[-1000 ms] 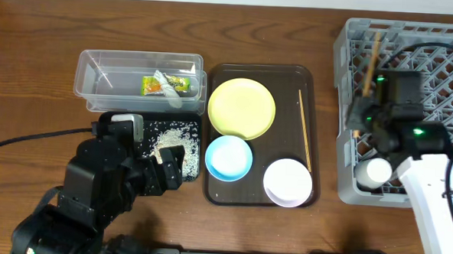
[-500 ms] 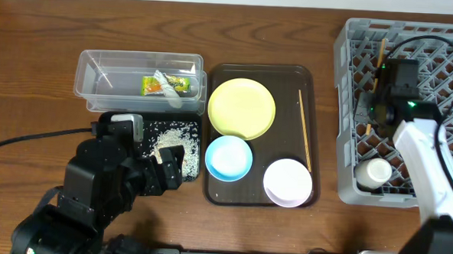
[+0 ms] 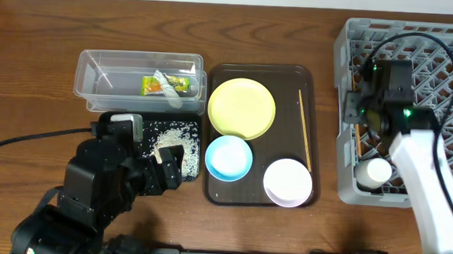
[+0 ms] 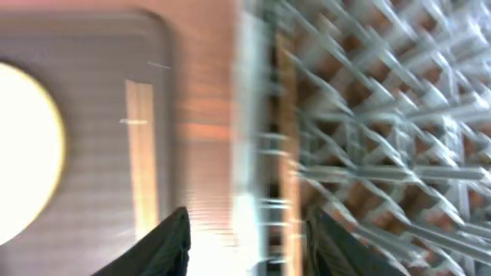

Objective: Sort waste into correct bins and load items into the dishwasher rack

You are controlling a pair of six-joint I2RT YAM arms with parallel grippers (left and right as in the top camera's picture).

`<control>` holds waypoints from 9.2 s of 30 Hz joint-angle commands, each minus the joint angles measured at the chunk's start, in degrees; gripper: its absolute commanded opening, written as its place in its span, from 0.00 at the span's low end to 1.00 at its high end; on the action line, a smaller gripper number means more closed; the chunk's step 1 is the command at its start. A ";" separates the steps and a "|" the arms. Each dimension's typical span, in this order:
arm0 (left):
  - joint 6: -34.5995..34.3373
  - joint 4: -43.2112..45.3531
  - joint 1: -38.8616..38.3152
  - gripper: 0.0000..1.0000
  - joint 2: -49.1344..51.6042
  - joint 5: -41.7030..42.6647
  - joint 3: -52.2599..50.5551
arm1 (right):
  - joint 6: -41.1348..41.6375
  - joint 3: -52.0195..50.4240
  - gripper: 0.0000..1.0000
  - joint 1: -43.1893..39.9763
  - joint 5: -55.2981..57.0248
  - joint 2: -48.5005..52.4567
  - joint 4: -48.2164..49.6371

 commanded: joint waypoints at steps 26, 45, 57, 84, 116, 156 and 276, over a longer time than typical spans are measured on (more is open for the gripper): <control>0.33 -0.11 -0.28 0.94 0.02 -0.55 0.48 | 14.40 -1.09 0.33 15.76 8.11 26.23 5.97; 0.35 -0.11 -0.28 0.94 0.02 -0.55 0.48 | 12.04 -0.39 0.01 13.97 -1.14 20.72 1.99; 0.33 -0.11 -0.28 0.94 0.02 -0.55 0.48 | 6.34 -0.22 0.01 1.20 8.35 -4.02 1.60; 0.33 -0.11 -0.28 0.94 0.02 -0.52 0.48 | 0.63 0.22 0.56 -2.95 -7.61 -3.21 5.53; 0.33 -0.11 -0.28 0.94 0.02 -0.55 0.48 | 8.72 0.09 0.85 18.34 -14.36 -7.89 -10.91; 0.33 -0.11 -0.28 0.94 0.02 -0.52 0.48 | 22.80 -29.83 0.01 18.45 -7.06 -7.63 -0.83; 0.35 -0.11 -0.28 0.94 0.02 -0.55 0.48 | 31.78 -1.73 0.01 37.77 -2.32 23.34 -5.79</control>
